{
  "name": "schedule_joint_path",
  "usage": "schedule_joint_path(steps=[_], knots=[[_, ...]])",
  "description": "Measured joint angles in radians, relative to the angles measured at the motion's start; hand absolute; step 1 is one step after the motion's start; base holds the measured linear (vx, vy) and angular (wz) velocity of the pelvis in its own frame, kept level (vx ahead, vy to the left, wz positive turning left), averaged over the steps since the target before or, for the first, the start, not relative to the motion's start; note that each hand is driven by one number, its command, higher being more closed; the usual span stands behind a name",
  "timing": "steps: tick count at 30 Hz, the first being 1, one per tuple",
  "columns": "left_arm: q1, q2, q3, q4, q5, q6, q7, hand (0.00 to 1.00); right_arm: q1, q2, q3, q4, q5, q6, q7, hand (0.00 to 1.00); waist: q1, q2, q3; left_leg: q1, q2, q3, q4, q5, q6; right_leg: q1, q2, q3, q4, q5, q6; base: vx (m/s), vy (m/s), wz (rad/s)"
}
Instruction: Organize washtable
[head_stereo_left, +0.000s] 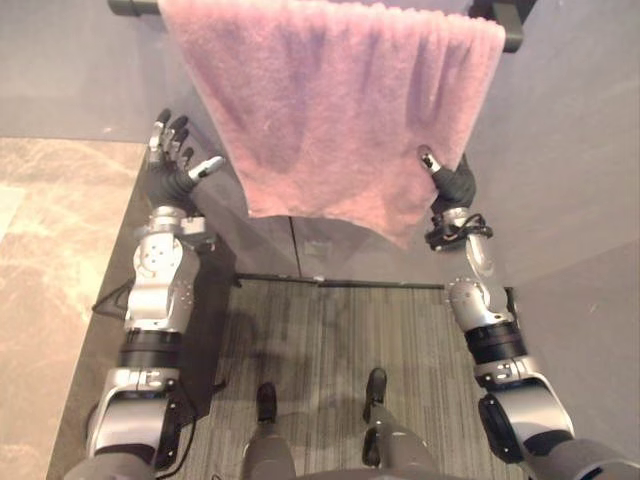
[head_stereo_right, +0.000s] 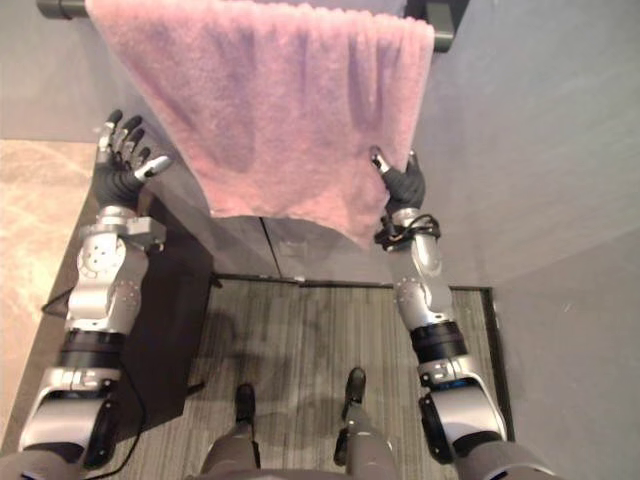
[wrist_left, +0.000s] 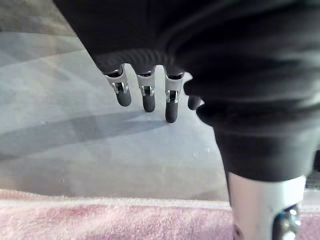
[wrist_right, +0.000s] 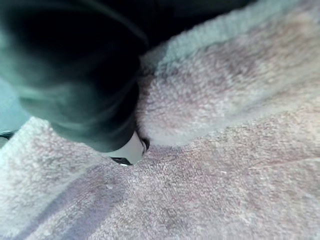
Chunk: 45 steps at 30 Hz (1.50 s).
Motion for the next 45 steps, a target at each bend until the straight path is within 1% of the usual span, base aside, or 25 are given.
schedule_joint_path(steps=[1, 3, 5, 9, 12, 16, 21, 25, 26, 27, 29, 32, 33, 35, 40, 42, 43, 45], knots=[[-0.008, 0.007, -0.004, 0.012, -0.012, -0.001, -0.004, 0.0, -0.001, 0.0, 0.006, 0.0, 0.001, -0.002, 0.001, 1.0, 0.001, 0.0, 0.0, -0.003, 0.001, 0.0, 0.0, 0.0, 0.0, -0.003, 0.001, 0.0, 0.0, 0.002, -0.002, 0.0, 0.0, 0.0], [-0.028, 0.035, -0.033, 0.035, -0.095, -0.002, -0.032, 0.0, -0.001, 0.0, 0.027, 0.0, 0.008, -0.005, 0.013, 1.0, 0.009, 0.0, 0.0, -0.008, 0.004, -0.001, 0.0, 0.003, -0.004, -0.009, 0.003, 0.0, 0.0, 0.005, -0.007, 0.0, 0.0, 0.0], [-0.048, 0.05, -0.055, 0.051, -0.135, -0.002, -0.047, 0.0, -0.006, 0.001, 0.027, 0.0, 0.009, -0.007, 0.019, 1.0, 0.015, 0.0, 0.0, -0.016, 0.004, -0.001, 0.0, 0.006, -0.008, -0.019, 0.004, 0.001, 0.0, 0.01, -0.008, 0.0, 0.0, 0.0], [-0.077, 0.072, -0.098, 0.082, -0.178, -0.007, -0.074, 0.0, -0.013, 0.002, 0.039, 0.003, 0.019, -0.02, 0.019, 1.0, 0.017, 0.0, 0.0, -0.026, 0.004, -0.002, -0.001, 0.012, -0.016, -0.027, 0.002, 0.001, 0.0, 0.017, -0.01, 0.0, 0.008, 0.0], [-0.107, 0.097, -0.141, 0.103, -0.18, -0.008, -0.076, 0.0, -0.031, 0.007, 0.068, 0.003, 0.03, -0.025, 0.021, 1.0, 0.018, 0.0, 0.0, -0.038, 0.004, -0.002, -0.002, 0.02, -0.019, -0.038, 0.001, 0.0, 0.0, 0.022, -0.009, 0.0, 0.034, 0.02], [-0.148, 0.103, -0.19, 0.118, -0.18, -0.008, -0.078, 0.0, -0.049, 0.046, 0.07, 0.006, 0.044, -0.028, 0.021, 1.0, 0.021, 0.0, 0.0, -0.048, 0.002, -0.002, -0.012, 0.036, -0.02, -0.05, 0.0, -0.004, 0.0, 0.031, -0.014, 0.0, 0.034, 0.06], [-0.204, 0.101, -0.239, 0.129, -0.179, -0.002, -0.078, 0.0, -0.08, 0.072, 0.096, 0.007, 0.045, -0.029, 0.021, 1.0, 0.023, -0.006, 0.002, -0.053, 0.004, -0.002, -0.022, 0.051, -0.023, -0.058, -0.001, -0.006, 0.0, 0.035, -0.018, 0.01, 0.041, 0.01], [-0.259, 0.068, -0.259, 0.129, -0.176, -0.001, -0.076, 0.0, -0.105, 0.097, 0.106, 0.009, 0.045, -0.029, 0.02, 1.0, 0.022, -0.023, 0.012, -0.053, 0.005, 0.005, -0.022, 0.056, -0.027, -0.063, -0.003, -0.001, 0.0, 0.034, -0.019, 0.02, 0.048, -0.04], [-0.28, 0.063, -0.259, 0.129, -0.176, -0.001, -0.074, 0.0, -0.117, 0.104, 0.107, 0.009, 0.045, -0.029, 0.021, 1.0, 0.019, -0.034, 0.017, -0.055, 0.006, 0.01, -0.022, 0.059, -0.029, -0.068, -0.003, 0.003, 0.0, 0.035, -0.02, 0.01, 0.048, -0.08], [-0.307, 0.059, -0.259, 0.129, -0.176, -0.001, -0.074, 1.0, -0.126, 0.109, 0.107, 0.009, 0.045, -0.029, 0.021, 1.0, 0.014, -0.042, 0.023, -0.058, 0.006, 0.011, -0.023, 0.064, -0.029, -0.073, -0.003, 0.004, 0.0, 0.036, -0.019, 0.02, 0.057, -0.08], [-0.355, 0.042, -0.259, 0.129, -0.176, -0.005, -0.074, 1.0, -0.134, 0.113, 0.106, 0.009, 0.046, -0.029, 0.02, 1.0, 0.01, -0.051, 0.027, -0.064, 0.007, 0.014, -0.025, 0.068, -0.027, -0.082, -0.002, 0.008, 0.0, 0.036, -0.019, 0.04, 0.051, -0.07], [-0.41, 0.018, -0.26, 0.129, -0.177, -0.026, -0.075, 1.0, -0.147, 0.118, 0.117, 0.011, 0.046, -0.029, 0.02, 1.0, 0.006, -0.052, 0.028, -0.066, 0.006, 0.028, -0.026, 0.069, -0.027, -0.093, -0.002, 0.019, 0.0, 0.045, -0.014, 0.08, 0.062, -0.1], [-0.437, 0.014, -0.26, 0.129, -0.177, -0.031, -0.075, 1.0, -0.153, 0.118, 0.131, 0.017, 0.046, -0.028, 0.02, 1.0, -0.008, -0.052, 0.028, -0.067, 0.006, 0.028, -0.027, 0.072, -0.023, -0.093, -0.002, 0.018, 0.0, 0.047, -0.011, 0.1, 0.062, -0.05], [-0.472, 0.005, -0.259, 0.129, -0.177, -0.045, -0.075, 1.0, -0.161, 0.118, 0.138, 0.02, 0.045, -0.024, 0.02, 1.0, -0.021, -0.052, 0.028, -0.067, 0.007, 0.032, -0.029, 0.072, -0.022, -0.095, -0.002, 0.019, 0.0, 0.047, -0.011, 0.11, 0.063, -0.05], [-0.481, -0.036, -0.261, 0.117, -0.172, -0.076, -0.092, 1.0, -0.161, 0.114, 0.134, 0.02, 0.044, -0.024, 0.02, 1.0, -0.041, -0.051, 0.029, -0.067, 0.008, 0.041, -0.026, 0.072, -0.022, -0.1, 0.001, 0.02, 0.0, 0.054, -0.019, 0.12, 0.061, -0.04], [-0.481, -0.054, -0.258, 0.11, -0.155, -0.082, -0.084, 1.0, -0.161, 0.112, 0.134, 0.02, 0.043, -0.024, 0.019, 1.0, -0.041, -0.051, 0.029, -0.067, 0.008, 0.041, -0.026, 0.072, -0.022, -0.099, 0.001, 0.021, 0.0, 0.054, -0.019, 0.11, 0.066, 0.01], [-0.481, -0.065, -0.251, 0.107, -0.135, -0.082, -0.062, 1.0, -0.161, 0.116, 0.134, 0.02, 0.039, -0.024, 0.019, 1.0, -0.044, -0.051, 0.029, -0.067, 0.008, 0.041, -0.026, 0.072, -0.022, -0.098, 0.001, 0.023, 0.0, 0.054, -0.019, 0.09, 0.06, 0.01], [-0.481, -0.073, -0.246, 0.107, -0.119, -0.082, -0.043, 1.0, -0.16, 0.119, 0.134, 0.02, 0.033, -0.024, 0.019, 1.0, -0.046, -0.051, 0.029, -0.066, 0.008, 0.041, -0.026, 0.072, -0.022, -0.098, 0.001, 0.024, 0.0, 0.054, -0.019, 0.07, 0.055, 0.0]])
